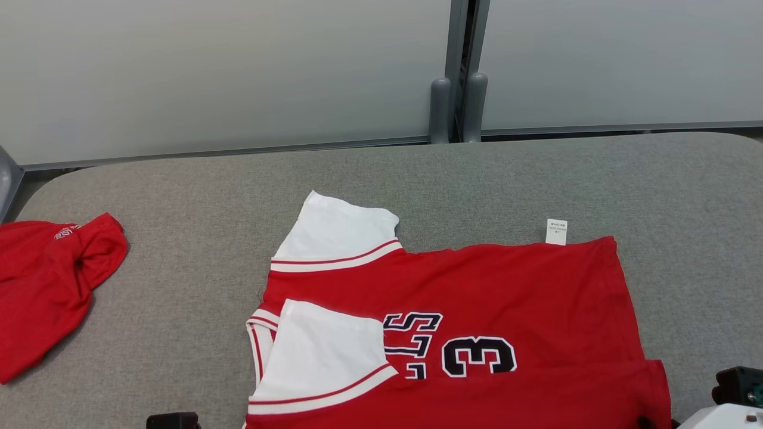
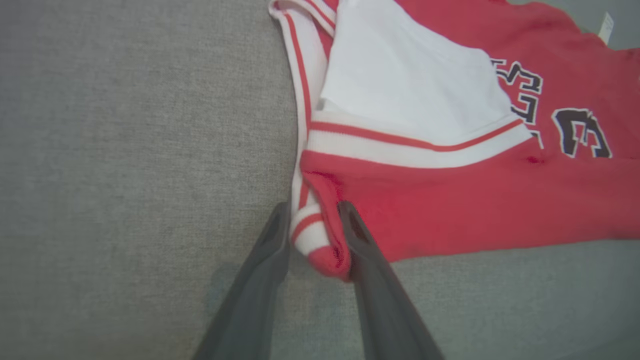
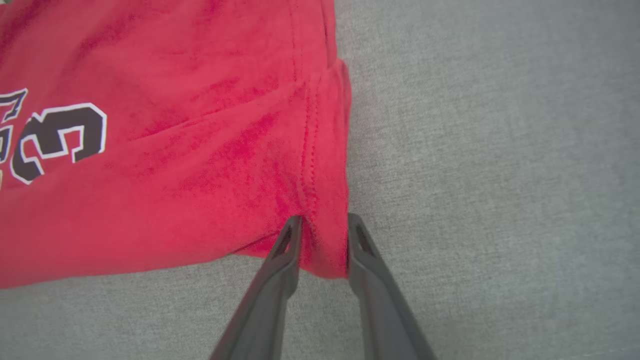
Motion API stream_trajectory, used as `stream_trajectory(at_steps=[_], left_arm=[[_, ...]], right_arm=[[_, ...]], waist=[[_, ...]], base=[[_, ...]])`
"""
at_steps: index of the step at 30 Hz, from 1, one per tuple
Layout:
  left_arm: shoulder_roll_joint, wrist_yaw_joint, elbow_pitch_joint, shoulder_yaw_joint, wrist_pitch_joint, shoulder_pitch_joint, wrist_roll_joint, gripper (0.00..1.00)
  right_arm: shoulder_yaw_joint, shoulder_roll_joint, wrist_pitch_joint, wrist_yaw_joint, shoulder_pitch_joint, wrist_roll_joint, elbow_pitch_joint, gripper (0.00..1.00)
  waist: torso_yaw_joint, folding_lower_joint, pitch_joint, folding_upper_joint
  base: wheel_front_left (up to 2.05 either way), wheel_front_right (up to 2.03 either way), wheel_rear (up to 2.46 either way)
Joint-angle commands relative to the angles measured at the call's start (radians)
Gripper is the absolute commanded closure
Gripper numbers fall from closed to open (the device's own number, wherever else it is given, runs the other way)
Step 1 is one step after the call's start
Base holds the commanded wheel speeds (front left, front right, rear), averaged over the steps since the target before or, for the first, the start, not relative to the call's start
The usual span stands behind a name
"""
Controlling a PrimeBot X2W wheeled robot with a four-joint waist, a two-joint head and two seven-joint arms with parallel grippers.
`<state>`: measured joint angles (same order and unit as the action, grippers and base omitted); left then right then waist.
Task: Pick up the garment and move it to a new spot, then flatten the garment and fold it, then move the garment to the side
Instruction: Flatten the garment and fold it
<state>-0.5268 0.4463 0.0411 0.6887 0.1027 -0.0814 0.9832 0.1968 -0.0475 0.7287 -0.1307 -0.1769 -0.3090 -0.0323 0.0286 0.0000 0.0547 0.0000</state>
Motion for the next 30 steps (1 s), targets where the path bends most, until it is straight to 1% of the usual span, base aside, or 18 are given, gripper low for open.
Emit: stream_trajectory(at_steps=[1,3,6,7,9,11,14,16,18,21,23,27,30], left_arm=[[-0.011,0.006,-0.01,0.001,0.007,0.006,-0.011,0.0],[-0.014,0.009,-0.012,-0.003,0.018,0.021,-0.004,0.0],[-0.042,0.006,-0.006,-0.013,0.037,0.069,-0.023,0.0],[-0.051,-0.001,-0.003,-0.016,0.048,0.094,-0.026,0.0],[-0.046,-0.027,-0.006,-0.039,0.064,0.148,-0.003,0.0],[-0.071,-0.056,-0.046,-0.042,0.095,0.226,-0.019,0.0],[-0.047,-0.123,-0.119,-0.034,0.121,0.381,-0.043,0.0],[-0.032,-0.169,-0.205,-0.013,0.15,0.487,-0.068,0.0],[0.004,-0.204,-0.292,-0.003,0.169,0.591,-0.085,0.0],[0.051,-0.238,-0.42,0.003,0.186,0.738,-0.103,0.0],[0.075,-0.263,-0.506,0.01,0.201,0.809,-0.111,0.0],[0.097,-0.309,-0.658,0.015,0.232,0.927,-0.113,0.0],[0.1,-0.328,-0.749,0.02,0.245,0.981,-0.123,0.0]], right_arm=[[-0.002,-0.006,-0.009,0.0,-0.006,0.004,0.001,0.0],[-0.007,-0.006,-0.026,0.0,0.016,-0.004,-0.001,0.0],[-0.02,-0.007,-0.015,0.0,0.047,0.01,-0.019,0.0],[-0.022,-0.006,-0.011,0.0,0.065,0.025,-0.031,0.0],[-0.019,-0.006,-0.008,0.0,0.109,0.049,-0.047,0.0],[-0.027,-0.006,-0.003,0.0,0.167,0.062,-0.05,0.0],[-0.041,-0.006,-0.036,0.0,0.277,0.087,-0.023,0.0],[-0.066,-0.006,-0.063,0.0,0.348,0.098,0.011,0.0],[-0.102,-0.005,-0.086,0.0,0.414,0.094,0.047,0.0],[-0.167,-0.006,-0.116,0.0,0.507,0.083,0.101,0.0],[-0.207,-0.007,-0.135,0.0,0.556,0.067,0.134,0.0],[-0.274,-0.006,-0.175,0.0,0.632,0.04,0.178,0.0],[-0.299,-0.006,-0.2,0.0,0.659,0.03,0.201,0.0]], waist=[[0.002,0.0,0.0,0.0],[0.002,0.0,0.002,0.0],[0.002,0.0,0.005,0.0],[0.002,0.0,0.007,0.0],[-0.001,0.0,0.015,0.0],[-0.01,0.0,0.034,0.0],[-0.029,0.0,0.072,0.0],[-0.046,0.0,0.101,0.0],[-0.067,0.0,0.131,0.0],[-0.11,0.0,0.197,0.0],[-0.142,0.0,0.237,0.0],[-0.202,0.0,0.309,0.0],[-0.231,0.0,0.346,0.0]], base=[[0.0,0.0,0.0],[0.0,0.0,0.0],[0.0,0.0,0.0],[0.0,0.0,0.0],[0.0,0.0,0.0],[0.0,0.0,0.0],[0.0,0.0,0.0],[0.0,0.0,0.0],[0.0,0.0,0.0],[0.0,0.0,0.0],[0.0,0.0,0.0],[0.0,0.0,0.0],[0.0,0.0,0.0]])
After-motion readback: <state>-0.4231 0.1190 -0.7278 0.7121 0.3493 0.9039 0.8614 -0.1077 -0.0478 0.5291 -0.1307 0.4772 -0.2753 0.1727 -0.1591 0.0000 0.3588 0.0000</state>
